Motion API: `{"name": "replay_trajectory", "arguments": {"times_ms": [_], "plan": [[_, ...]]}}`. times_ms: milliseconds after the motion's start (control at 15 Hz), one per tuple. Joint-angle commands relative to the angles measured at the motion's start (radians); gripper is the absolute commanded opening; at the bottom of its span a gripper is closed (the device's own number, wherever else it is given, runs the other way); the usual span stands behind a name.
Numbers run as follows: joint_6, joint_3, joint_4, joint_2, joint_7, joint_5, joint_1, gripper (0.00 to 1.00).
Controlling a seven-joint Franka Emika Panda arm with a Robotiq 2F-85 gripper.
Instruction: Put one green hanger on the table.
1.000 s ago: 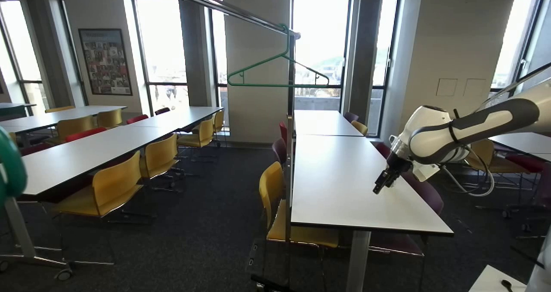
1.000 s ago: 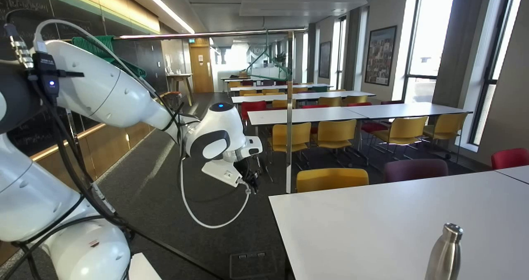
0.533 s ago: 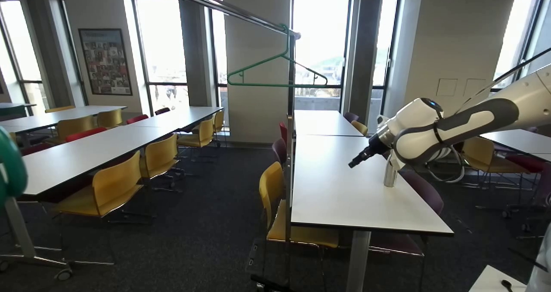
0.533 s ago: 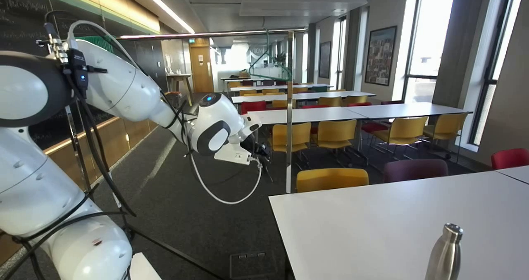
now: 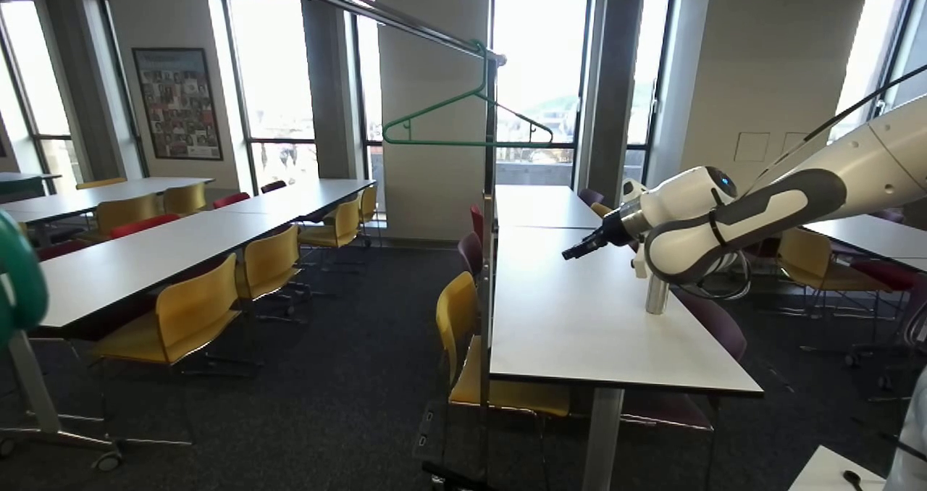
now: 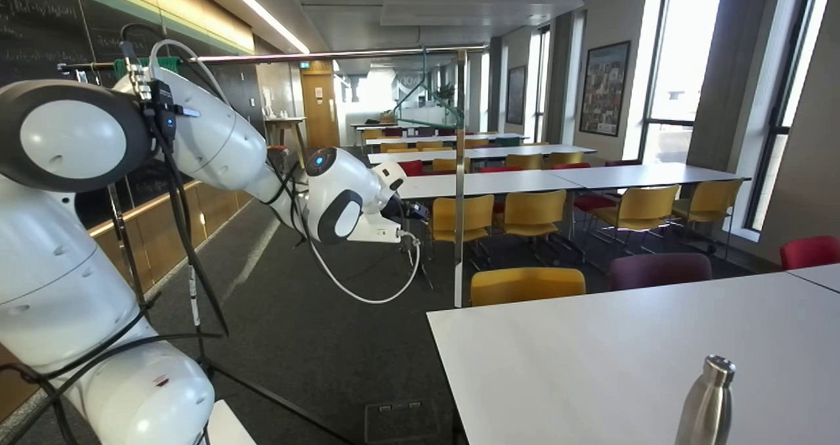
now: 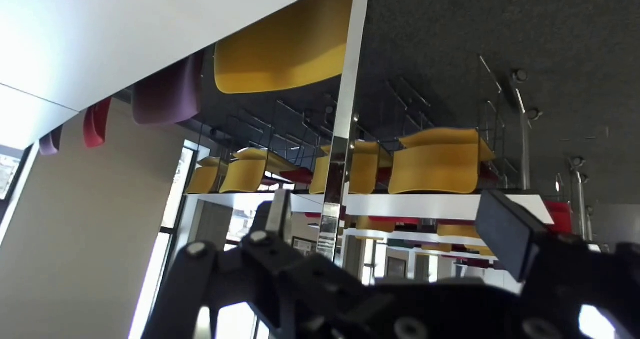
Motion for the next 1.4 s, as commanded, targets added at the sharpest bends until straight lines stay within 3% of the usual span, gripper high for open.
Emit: {"name": "replay_trajectory", "arguments": {"times_ms": [0,467,667,800,1333], "plan": [[-0.001,0.000,0.000,0.008,0.000,0.000,-0.006,1.00],[-0.001,0.000,0.002,0.021,0.000,0.000,-0.016,1.00],[0.166,0.034,0.055,0.106,-0.043,-0.055,-0.082,1.00],[0.235,-0.006,0.118,0.149,0.063,0.008,0.000,1.00],[0.205,0.013,0.425,0.295,0.460,0.058,0.059,1.00]]}}
